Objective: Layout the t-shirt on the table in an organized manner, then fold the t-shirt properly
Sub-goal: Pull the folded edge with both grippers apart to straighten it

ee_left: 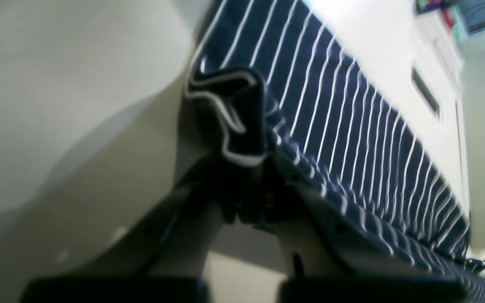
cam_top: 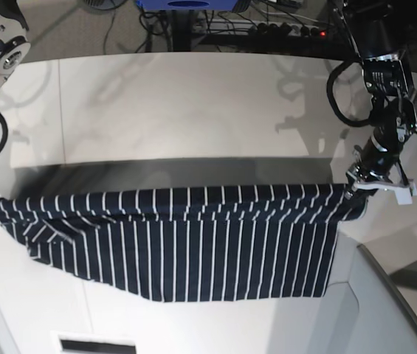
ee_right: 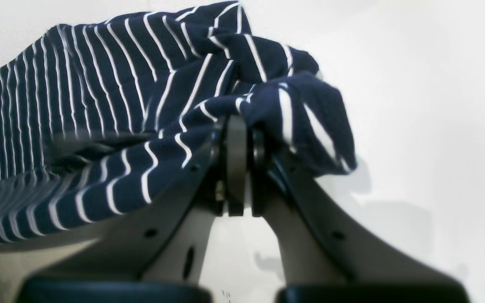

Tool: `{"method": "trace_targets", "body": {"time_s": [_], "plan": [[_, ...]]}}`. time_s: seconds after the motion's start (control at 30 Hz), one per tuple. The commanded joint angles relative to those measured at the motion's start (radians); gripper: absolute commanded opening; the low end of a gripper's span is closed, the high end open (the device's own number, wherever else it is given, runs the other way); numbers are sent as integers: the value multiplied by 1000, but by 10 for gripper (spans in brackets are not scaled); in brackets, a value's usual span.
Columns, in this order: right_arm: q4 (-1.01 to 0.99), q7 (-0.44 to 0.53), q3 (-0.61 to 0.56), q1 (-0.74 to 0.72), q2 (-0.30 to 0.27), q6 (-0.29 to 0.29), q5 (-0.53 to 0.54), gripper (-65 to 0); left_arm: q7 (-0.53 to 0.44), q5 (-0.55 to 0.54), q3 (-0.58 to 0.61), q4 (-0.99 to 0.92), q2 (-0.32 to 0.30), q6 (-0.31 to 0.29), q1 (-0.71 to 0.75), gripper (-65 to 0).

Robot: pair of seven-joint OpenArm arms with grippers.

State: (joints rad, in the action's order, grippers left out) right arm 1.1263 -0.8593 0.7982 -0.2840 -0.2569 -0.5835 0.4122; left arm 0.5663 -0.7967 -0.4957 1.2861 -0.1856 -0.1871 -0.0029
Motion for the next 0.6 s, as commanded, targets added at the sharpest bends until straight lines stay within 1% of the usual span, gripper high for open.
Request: {"method": "trace_targets", "body": {"time_s": [0.0,0.07,0.13,0.2,0.37,0.57], "plan": [[21,31,2,-25,-29,7,7,-642,-35,-5,-8,25,-19,22,-18,-650],[21,31,-9,-25,-29,7,7,-642,-35,-2,-7,22,-19,31,-21,-650],[19,31,-64,-14,-29,7,7,-642,-35,1,-7,16,-19,31,-18,-650],[19,39,-89,15,-28,7,12,-642,-35,1,-7,2,-18,31,-13,-650],[16,41,-95,36,-23,7,15,-642,-36,1,-7,-16,-19,31,8,-650],[21,33,-101,-25,-28,7,14,-642,-33,-7,-8,0,-21,31,-12,-650]]}}
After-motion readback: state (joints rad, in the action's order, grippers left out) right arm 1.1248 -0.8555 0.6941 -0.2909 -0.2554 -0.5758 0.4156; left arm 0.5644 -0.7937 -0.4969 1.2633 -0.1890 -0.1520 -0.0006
